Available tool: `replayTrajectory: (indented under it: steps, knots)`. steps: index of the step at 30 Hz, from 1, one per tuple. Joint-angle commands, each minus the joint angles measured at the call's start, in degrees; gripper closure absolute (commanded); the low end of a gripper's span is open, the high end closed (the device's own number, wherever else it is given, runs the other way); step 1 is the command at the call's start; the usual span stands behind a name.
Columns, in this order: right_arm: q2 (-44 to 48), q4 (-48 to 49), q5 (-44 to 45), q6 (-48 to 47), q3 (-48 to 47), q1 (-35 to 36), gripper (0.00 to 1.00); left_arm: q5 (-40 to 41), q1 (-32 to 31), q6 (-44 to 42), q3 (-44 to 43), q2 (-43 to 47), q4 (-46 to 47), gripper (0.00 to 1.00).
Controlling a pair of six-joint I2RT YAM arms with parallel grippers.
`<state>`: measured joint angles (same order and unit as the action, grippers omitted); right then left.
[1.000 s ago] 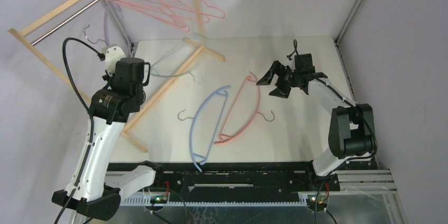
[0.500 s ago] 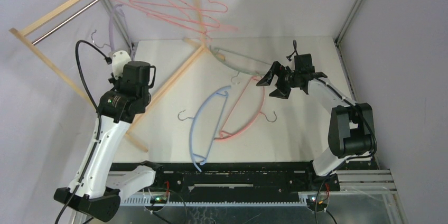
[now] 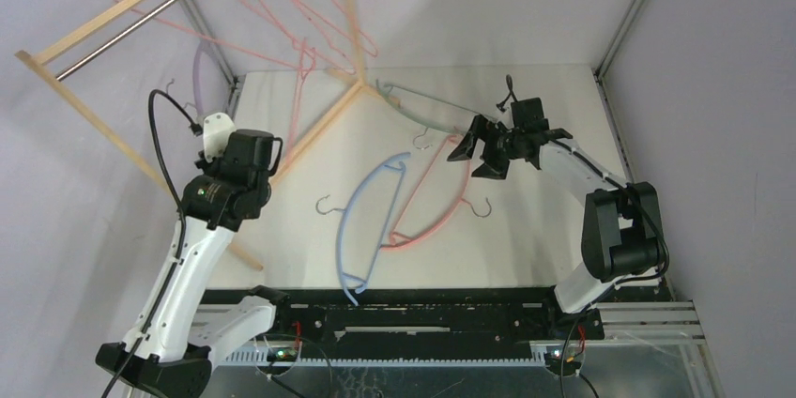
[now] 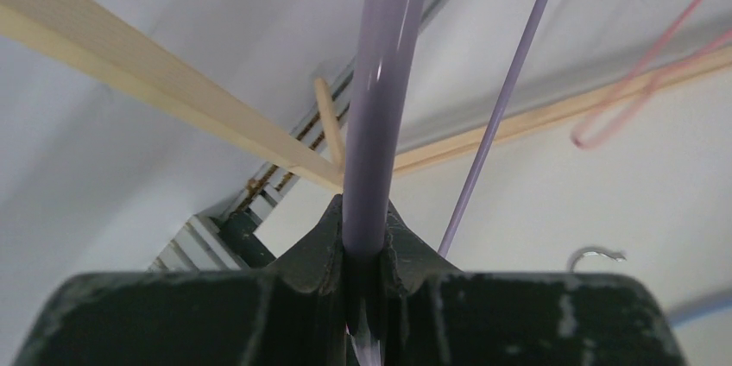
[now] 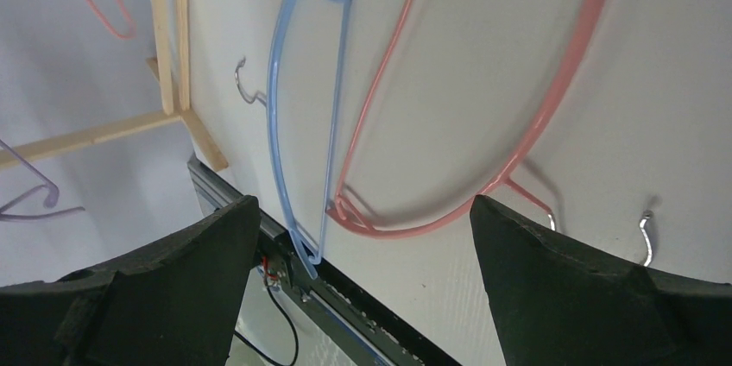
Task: Organize the hangers
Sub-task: Place the hanger at the clothesline.
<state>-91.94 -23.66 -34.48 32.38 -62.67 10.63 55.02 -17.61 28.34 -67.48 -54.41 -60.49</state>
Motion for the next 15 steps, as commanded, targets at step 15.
replayTrajectory:
  steps: [15]
  knots:
    - [2.33, 0.56, -1.75, -1.61, -2.85, 1.50, 0.00, 9.06, 0.48, 5.91, 2.12, 2.21, -5.06, 1.00]
